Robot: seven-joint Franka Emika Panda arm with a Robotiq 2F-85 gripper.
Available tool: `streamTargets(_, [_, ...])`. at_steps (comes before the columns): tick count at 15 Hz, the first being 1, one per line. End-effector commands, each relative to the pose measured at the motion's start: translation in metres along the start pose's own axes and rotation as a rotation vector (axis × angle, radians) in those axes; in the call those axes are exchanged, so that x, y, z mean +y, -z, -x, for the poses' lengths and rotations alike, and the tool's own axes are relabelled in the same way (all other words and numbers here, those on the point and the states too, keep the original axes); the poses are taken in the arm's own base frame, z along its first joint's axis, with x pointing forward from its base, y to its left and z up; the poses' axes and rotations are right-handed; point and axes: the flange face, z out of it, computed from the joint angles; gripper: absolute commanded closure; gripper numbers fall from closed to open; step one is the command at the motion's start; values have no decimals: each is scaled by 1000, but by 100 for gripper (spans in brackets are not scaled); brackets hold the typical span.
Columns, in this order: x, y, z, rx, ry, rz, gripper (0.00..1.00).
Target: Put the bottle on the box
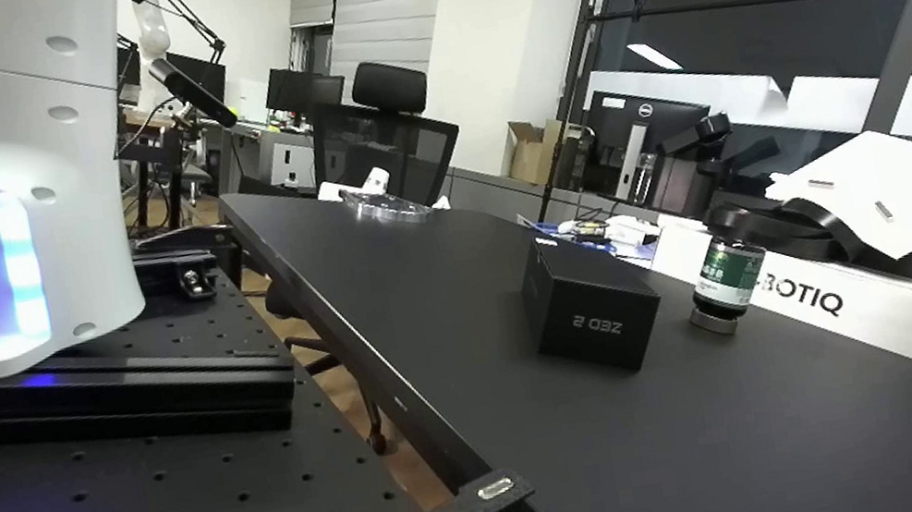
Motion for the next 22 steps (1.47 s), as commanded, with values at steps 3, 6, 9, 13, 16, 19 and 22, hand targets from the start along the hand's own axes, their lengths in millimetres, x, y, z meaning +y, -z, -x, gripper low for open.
streamTargets(3, [66,40,-60,231,-170,-49,0])
streamTargets(6, [116,65,-101,322,-259,-102,0])
streamTargets(9, [165,84,-150,385,-352,-143,0])
streamTargets(13, [205,86,-226,405,-444,-173,0])
streamTargets(16, [213,74,-283,386,-477,-177,0])
streamTargets(19, [211,59,-283,370,-450,-177,0])
streamTargets(22, [208,51,-313,341,-462,-175,0])
